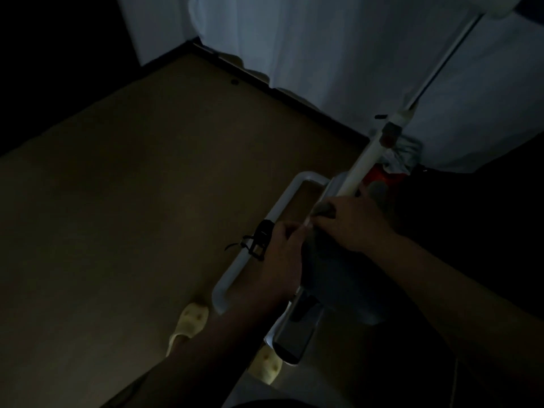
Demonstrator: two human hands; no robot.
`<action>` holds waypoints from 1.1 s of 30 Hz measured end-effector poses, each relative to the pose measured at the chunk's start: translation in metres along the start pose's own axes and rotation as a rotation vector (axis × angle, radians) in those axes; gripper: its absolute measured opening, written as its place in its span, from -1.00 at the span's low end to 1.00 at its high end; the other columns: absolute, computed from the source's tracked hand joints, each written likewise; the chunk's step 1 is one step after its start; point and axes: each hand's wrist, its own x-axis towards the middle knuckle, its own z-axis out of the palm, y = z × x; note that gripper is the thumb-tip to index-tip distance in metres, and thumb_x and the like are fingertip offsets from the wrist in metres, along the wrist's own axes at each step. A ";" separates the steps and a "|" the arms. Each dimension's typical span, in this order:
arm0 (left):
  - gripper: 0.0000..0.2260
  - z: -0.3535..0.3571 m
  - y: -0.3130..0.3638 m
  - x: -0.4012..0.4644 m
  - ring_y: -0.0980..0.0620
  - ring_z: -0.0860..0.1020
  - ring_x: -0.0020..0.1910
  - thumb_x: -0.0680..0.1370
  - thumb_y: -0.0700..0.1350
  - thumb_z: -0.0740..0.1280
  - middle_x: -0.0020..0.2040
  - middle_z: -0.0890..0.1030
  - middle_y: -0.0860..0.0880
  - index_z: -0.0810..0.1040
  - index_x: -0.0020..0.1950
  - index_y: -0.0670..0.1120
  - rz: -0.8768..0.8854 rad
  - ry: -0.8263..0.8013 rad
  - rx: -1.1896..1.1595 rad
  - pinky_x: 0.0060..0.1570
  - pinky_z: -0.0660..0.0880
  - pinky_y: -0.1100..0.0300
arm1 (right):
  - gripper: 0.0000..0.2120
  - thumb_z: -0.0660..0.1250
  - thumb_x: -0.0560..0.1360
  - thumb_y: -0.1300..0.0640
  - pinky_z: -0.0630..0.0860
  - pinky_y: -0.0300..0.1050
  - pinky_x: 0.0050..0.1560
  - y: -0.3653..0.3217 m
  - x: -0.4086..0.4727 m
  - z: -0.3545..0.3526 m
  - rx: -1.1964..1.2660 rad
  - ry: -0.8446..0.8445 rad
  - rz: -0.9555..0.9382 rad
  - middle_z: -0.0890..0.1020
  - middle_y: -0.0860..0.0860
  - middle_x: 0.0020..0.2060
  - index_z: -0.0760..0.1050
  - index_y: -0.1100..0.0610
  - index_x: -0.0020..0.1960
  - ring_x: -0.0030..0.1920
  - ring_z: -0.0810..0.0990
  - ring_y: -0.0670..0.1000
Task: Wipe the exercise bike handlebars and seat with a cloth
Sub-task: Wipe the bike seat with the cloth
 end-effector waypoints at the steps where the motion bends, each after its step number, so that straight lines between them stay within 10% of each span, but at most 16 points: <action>1: -0.80 -0.001 -0.001 -0.001 0.25 0.50 -0.17 0.62 -0.09 0.18 -0.06 0.53 0.01 0.44 0.16 -0.17 -0.039 -0.014 -0.080 -0.37 0.39 0.51 | -0.74 0.21 0.54 -0.12 -0.12 -0.04 0.49 -0.001 0.001 0.003 0.015 0.003 -0.041 0.58 0.01 0.12 0.54 -0.05 0.12 0.28 0.37 0.05; 6: -0.81 -0.005 0.003 -0.010 0.19 0.49 -0.22 0.61 -0.12 0.21 -0.11 0.51 -0.01 0.44 0.12 -0.22 -0.079 0.034 -0.203 -0.41 0.40 0.50 | -0.69 0.17 0.52 -0.17 -0.18 -0.03 0.50 0.006 0.002 0.007 0.070 -0.069 -0.185 0.59 -0.06 0.13 0.52 -0.07 0.16 0.25 0.44 -0.01; 12: -0.58 -0.004 -0.002 -0.021 0.14 0.54 -0.12 0.39 0.08 0.34 -0.04 0.54 -0.11 0.42 0.07 -0.20 0.131 0.111 -0.176 -0.15 0.50 0.30 | -0.57 0.10 0.38 -0.38 0.46 0.04 0.18 -0.005 0.009 0.011 0.172 -0.245 -0.273 0.60 -0.08 0.04 0.49 -0.19 0.08 0.10 0.52 -0.02; 17: -0.61 -0.020 -0.015 -0.024 0.01 0.56 0.05 0.38 0.15 0.36 0.07 0.56 -0.03 0.45 0.11 -0.02 0.203 0.013 -0.004 0.01 0.55 0.02 | -0.72 0.24 0.45 -0.27 0.41 0.03 0.28 0.016 0.015 -0.013 0.147 -0.303 -0.279 0.55 -0.16 0.08 0.48 -0.21 0.11 0.12 0.47 -0.13; 33: -0.73 0.000 0.022 0.004 0.18 0.45 0.08 0.53 0.01 0.31 0.12 0.48 0.12 0.40 0.21 0.09 0.342 -0.112 0.511 -0.05 0.31 0.44 | -0.72 0.35 0.48 0.01 0.04 -0.10 0.46 0.056 0.005 -0.016 0.020 -0.033 -0.327 0.62 0.06 0.10 0.54 0.03 0.17 0.22 0.47 0.10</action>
